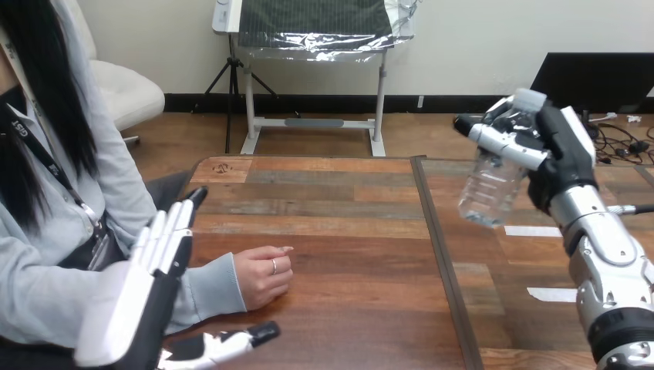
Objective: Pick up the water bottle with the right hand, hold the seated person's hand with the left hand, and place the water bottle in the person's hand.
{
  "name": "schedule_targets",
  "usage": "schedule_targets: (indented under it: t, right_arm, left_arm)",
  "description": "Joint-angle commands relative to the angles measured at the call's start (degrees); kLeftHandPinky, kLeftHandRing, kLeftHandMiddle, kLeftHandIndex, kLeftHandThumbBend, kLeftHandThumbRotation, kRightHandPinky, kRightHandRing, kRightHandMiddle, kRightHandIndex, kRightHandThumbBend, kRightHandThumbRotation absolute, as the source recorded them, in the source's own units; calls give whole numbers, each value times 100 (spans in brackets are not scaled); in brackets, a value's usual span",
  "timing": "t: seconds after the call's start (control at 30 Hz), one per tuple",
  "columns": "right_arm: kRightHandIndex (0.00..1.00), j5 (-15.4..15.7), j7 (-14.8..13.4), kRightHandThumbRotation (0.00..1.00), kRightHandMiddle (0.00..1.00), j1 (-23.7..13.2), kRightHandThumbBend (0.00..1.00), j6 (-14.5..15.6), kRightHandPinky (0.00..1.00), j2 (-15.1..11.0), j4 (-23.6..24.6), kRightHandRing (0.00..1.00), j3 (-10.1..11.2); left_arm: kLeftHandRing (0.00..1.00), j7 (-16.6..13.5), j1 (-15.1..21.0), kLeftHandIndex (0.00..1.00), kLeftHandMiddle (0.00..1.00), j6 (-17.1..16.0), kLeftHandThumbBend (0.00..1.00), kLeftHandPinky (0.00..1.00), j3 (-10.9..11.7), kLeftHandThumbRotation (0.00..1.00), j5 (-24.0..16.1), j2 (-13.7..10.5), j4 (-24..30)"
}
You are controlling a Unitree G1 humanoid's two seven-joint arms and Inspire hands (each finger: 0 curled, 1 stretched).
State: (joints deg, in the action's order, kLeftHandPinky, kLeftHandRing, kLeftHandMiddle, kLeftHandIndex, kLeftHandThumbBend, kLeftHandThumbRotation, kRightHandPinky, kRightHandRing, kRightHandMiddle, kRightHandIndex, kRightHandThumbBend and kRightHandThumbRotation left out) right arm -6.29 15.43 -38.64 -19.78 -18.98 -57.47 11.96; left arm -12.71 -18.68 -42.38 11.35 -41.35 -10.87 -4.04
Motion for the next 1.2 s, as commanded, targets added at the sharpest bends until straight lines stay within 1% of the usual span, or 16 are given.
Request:
schedule_targets:
  t: [0.0,0.07,0.1,0.17,0.2,0.27,0.37,0.47,0.57,0.67,0.77,0.87,0.97,1.07,1.17]
  right_arm:
    - [12,-39,21,0,10,-642,46,-30,0,63,-42,4,-8]
    - [12,-77,114,0,10,-683,46,-92,0,91,-125,4,4]
    - [12,-87,142,0,10,-705,46,-102,0,112,-159,4,4]
    - [12,-91,162,0,9,-728,47,-104,0,132,-194,4,3]
    - [12,-60,136,0,9,-740,47,-135,0,143,-219,4,-16]
    - [12,-20,105,0,10,-754,48,-180,0,152,-255,4,-36]
    - [13,-6,129,0,10,-762,49,-183,0,181,-267,4,-55]
    - [13,29,108,0,10,-784,50,-206,1,188,-307,4,-84]
    - [13,65,101,0,10,-788,50,-235,1,206,-312,5,-111]
    - [14,103,86,0,11,-795,51,-259,1,220,-324,5,-133]
    - [14,159,42,0,12,-793,51,-277,2,229,-316,6,-170]
    - [14,250,-36,0,12,-791,52,-276,3,235,-294,6,-220]
    - [14,324,-97,0,13,-790,53,-299,3,247,-277,7,-260]
    - [14,329,-88,0,13,-786,53,-297,4,268,-250,8,-273]
    - [14,252,36,0,13,-780,52,-328,4,292,-250,8,-243]
  left_arm:
    - [100,-159,212,100,100,254,100,100,79,52,-101,-343,443]
    - [100,-198,265,100,100,361,100,100,108,50,-171,-464,443]
    - [100,-256,295,100,100,485,100,100,146,48,-318,-537,480]
    - [100,-339,316,100,100,641,100,100,166,49,-486,-623,533]
    - [100,-307,325,100,100,720,100,100,181,50,-500,-688,566]
    - [100,-271,325,100,100,817,100,100,168,48,-477,-774,604]
    - [100,-230,356,100,100,1020,100,100,177,46,-524,-935,659]
    - [100,-221,383,100,100,1102,100,100,154,44,-465,-1082,647]
    - [100,-161,438,100,100,1259,100,100,149,42,-438,-1235,671]
    - [100,-127,538,100,100,1314,100,100,134,40,-367,-1408,613]
    - [100,21,630,99,100,1425,100,100,107,37,-277,-1571,582]
    - [100,153,737,99,100,1483,100,100,67,37,-245,-1750,516]
    - [100,224,855,98,100,1552,100,99,9,37,-337,-1912,442]
    - [100,393,987,98,100,1589,100,98,-60,37,-305,-2066,355]
    - [100,444,1132,97,99,1605,100,96,-131,37,-305,-2166,212]
